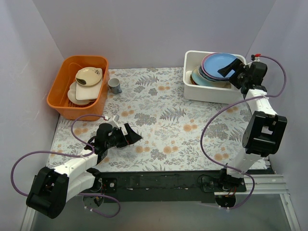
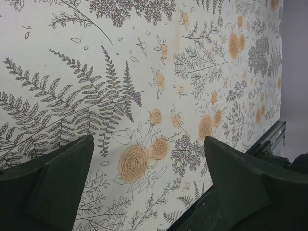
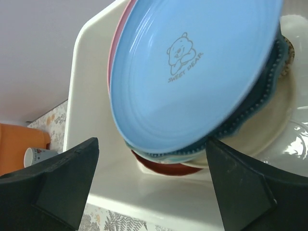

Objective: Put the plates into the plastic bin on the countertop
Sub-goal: Place the plate in the plastic bin.

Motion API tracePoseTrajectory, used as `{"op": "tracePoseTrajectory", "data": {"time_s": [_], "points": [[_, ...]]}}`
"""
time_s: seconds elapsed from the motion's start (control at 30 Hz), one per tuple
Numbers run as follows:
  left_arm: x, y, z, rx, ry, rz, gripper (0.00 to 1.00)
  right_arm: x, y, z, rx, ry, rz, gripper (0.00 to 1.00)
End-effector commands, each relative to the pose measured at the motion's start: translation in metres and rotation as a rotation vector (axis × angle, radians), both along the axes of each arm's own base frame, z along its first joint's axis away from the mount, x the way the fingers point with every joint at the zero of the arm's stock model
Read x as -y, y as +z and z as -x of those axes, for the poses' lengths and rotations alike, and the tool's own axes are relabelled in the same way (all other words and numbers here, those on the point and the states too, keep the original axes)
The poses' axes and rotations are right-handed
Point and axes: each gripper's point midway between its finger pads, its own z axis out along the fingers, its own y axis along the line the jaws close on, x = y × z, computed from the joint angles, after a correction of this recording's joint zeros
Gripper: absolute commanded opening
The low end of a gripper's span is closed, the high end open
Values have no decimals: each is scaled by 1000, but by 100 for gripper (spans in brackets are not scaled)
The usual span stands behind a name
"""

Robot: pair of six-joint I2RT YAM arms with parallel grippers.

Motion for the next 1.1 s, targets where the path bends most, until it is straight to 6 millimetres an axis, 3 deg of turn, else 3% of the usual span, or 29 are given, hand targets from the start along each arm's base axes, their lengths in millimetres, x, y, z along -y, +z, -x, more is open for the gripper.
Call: {"op": "tracePoseTrajectory", "data": {"time_s": [0.0,0.2,0.37,0.57,0.73,0.9,1.07], "points": [[2,9,-2,43,-17,5,98,7,46,15,129,-44,77,98],[3,6,-3,30,-19,3,98,3,78,22,205,-37,90,98],[3,8,-5,35,-16,0,98,-6,79,24,202,-6,93,98],[3,18,-16,60,-13,-32,98,-32,67,32,148,43,155,98],[2,27,-27,81,-4,-63,98,-68,61,47,141,88,245,98],[1,37,-36,102,9,-85,98,-96,41,66,93,145,281,98],[1,45,-46,111,16,-107,98,-107,17,81,43,173,315,98]]}}
